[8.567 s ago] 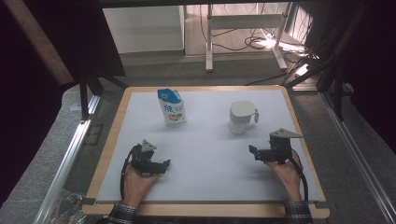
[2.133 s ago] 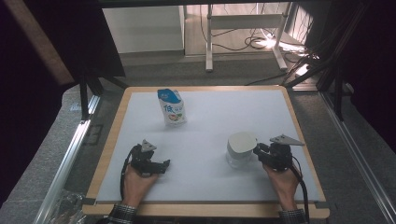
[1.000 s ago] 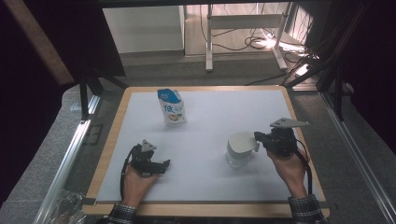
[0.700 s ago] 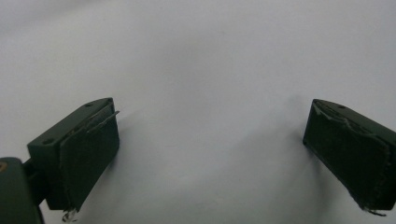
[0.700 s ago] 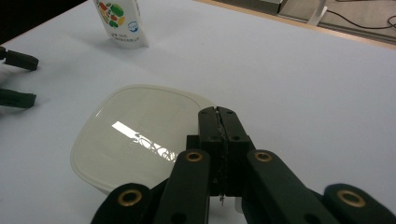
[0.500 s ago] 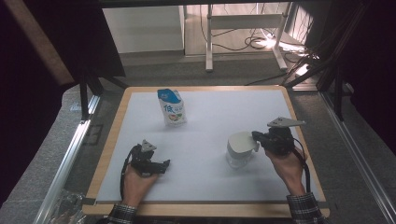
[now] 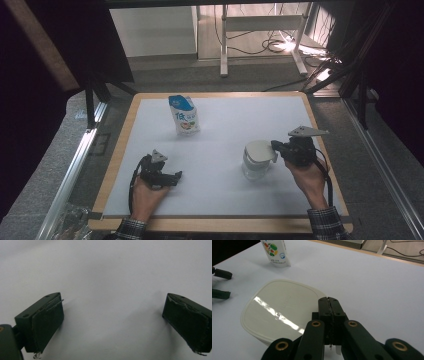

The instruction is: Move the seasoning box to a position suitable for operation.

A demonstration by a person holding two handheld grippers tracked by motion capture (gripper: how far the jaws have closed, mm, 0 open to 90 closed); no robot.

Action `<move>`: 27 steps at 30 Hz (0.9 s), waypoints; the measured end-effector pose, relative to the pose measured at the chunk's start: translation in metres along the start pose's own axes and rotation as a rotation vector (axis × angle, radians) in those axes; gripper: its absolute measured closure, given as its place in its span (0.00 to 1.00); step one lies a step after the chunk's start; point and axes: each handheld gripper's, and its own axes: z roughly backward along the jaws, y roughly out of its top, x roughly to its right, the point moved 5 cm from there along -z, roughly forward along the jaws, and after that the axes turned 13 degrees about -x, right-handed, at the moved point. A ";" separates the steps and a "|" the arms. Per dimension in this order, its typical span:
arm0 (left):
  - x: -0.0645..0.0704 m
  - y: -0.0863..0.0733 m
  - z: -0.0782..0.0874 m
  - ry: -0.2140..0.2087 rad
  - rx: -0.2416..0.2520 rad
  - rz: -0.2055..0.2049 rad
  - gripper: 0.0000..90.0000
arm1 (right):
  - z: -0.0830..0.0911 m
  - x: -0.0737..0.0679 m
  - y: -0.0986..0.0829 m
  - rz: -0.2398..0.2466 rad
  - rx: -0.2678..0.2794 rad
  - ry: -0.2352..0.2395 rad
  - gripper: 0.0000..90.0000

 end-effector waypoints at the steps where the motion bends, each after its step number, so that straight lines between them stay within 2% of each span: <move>1: 0.000 0.000 0.000 0.000 0.000 0.000 0.04 | 0.000 0.000 0.000 -0.001 0.002 0.002 1.00; 11: 0.000 0.000 0.000 0.001 0.000 -0.001 0.04 | -0.001 0.003 -0.001 -0.002 0.001 -0.012 1.00; 13: 0.000 0.000 0.000 0.001 -0.001 -0.001 0.04 | -0.002 0.004 -0.003 -0.006 -0.005 -0.020 1.00; 14: 0.000 0.000 0.000 0.001 -0.005 -0.006 0.04 | -0.005 0.007 -0.006 0.000 -0.023 -0.042 1.00; 22: 0.000 0.000 0.000 0.002 -0.005 -0.007 0.04 | -0.012 0.014 -0.016 -0.030 -0.010 -0.012 1.00; 27: 0.000 0.000 0.000 0.001 -0.006 -0.007 0.04 | -0.016 0.017 -0.022 -0.039 -0.005 -0.014 1.00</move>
